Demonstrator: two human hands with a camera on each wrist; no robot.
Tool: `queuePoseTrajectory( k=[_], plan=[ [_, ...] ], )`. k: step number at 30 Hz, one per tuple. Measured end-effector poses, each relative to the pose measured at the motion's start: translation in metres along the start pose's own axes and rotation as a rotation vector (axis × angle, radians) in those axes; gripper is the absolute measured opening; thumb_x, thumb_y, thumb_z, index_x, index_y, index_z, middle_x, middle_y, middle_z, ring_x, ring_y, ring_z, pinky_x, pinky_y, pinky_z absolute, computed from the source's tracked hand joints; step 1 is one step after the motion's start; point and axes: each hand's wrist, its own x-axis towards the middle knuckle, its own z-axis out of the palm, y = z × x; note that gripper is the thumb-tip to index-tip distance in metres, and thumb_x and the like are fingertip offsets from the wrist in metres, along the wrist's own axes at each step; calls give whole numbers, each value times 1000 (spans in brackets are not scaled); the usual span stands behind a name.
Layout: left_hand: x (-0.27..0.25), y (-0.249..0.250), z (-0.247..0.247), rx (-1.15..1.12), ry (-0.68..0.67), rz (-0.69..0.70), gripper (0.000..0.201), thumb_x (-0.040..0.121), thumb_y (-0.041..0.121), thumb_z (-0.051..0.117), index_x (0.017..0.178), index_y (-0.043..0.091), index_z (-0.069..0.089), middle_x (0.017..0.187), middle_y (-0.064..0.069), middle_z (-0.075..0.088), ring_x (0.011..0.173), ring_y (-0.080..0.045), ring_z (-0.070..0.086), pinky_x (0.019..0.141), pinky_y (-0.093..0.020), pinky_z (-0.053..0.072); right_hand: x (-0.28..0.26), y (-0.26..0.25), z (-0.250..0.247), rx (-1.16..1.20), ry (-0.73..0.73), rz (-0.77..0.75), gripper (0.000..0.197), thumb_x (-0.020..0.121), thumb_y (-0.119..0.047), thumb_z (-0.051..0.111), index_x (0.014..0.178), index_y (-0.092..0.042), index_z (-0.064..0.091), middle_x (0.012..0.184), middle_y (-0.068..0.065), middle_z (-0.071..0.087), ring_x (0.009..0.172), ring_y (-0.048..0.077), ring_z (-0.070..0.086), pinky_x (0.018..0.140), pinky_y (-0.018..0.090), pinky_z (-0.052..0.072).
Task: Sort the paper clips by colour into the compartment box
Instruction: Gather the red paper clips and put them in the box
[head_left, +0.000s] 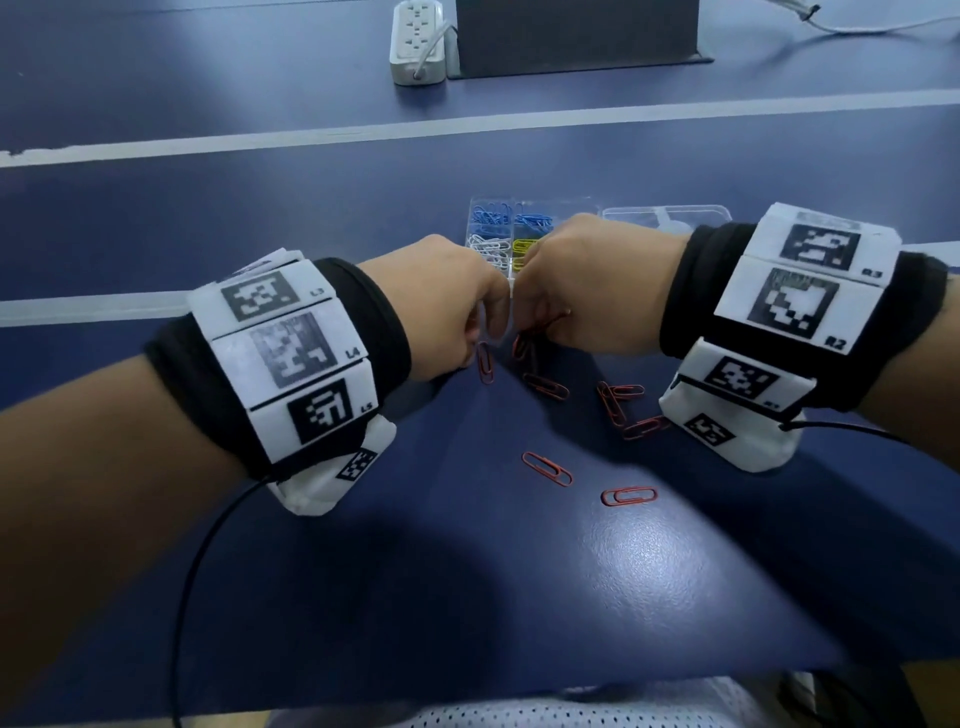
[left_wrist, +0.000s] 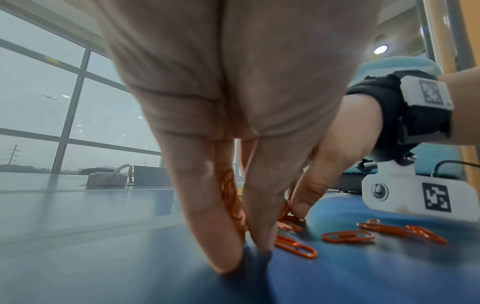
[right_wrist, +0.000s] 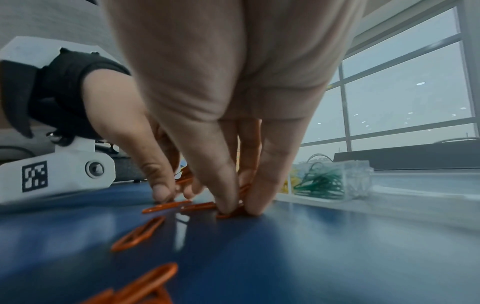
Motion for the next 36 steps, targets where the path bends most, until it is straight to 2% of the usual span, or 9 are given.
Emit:
queuePoseTrajectory(
  k=[3,6,12,16,21,26,30,32,36],
  plan=[
    [1,-1,0,-30,-33,48,35,79,10,63,105,33,67,81,10,62,63,-4,48,71,-19,37,-3,5,-1,-19,-2,5,31,79,-10,53,101,-21,71,100,6,69,95,28,59,84,38,50],
    [4,-3,1,-11,-52,85,37,77,15,71,109,34,69,80,9,61,71,-8,49,76,-18,39,-5,10,-1,-54,-34,13,28,80,-12,58,104,-22,69,101,5,69,97,27,59,85,39,51],
    [7,-8,1,-25,-55,91,22,73,16,75,94,23,76,92,4,74,68,-5,52,76,-18,42,-8,17,-2,-53,-82,51,14,82,-23,63,93,-21,71,82,0,63,84,19,53,83,37,52],
    [9,-8,4,47,-72,88,13,75,19,73,88,20,75,90,3,72,74,-8,51,77,-20,44,-9,20,2,-73,-128,54,16,86,-26,56,93,-17,67,83,0,61,88,24,58,82,36,51],
    [9,-7,1,64,-94,72,5,77,17,71,82,19,71,62,15,56,60,-1,46,74,-21,44,-10,25,4,-35,-175,79,12,87,-28,54,90,-19,62,62,-13,46,78,19,51,69,26,41],
    [8,-6,-10,-15,-87,71,5,74,20,73,76,23,69,55,19,53,55,3,50,65,-19,43,-11,27,0,84,-206,109,7,82,-29,61,77,-25,59,59,-7,62,52,2,53,56,19,40],
    [22,-5,-30,-157,-4,71,6,75,16,72,74,19,67,60,11,67,57,4,63,58,-5,44,-10,30,-1,141,-229,125,4,78,-24,63,74,-24,62,54,-4,67,48,0,55,61,20,46],
    [36,0,-40,-195,55,88,7,76,15,71,74,19,65,64,8,68,52,3,62,57,-11,47,-11,32,-1,138,-204,131,7,73,-23,64,68,-23,60,50,-5,66,47,-3,54,58,19,43],
    [72,15,-54,-29,137,127,6,78,15,69,84,17,66,72,4,63,50,-5,54,70,-24,45,-18,40,-6,134,-97,170,9,63,-23,63,61,-23,54,54,-3,66,44,1,52,55,19,40]
  ],
)
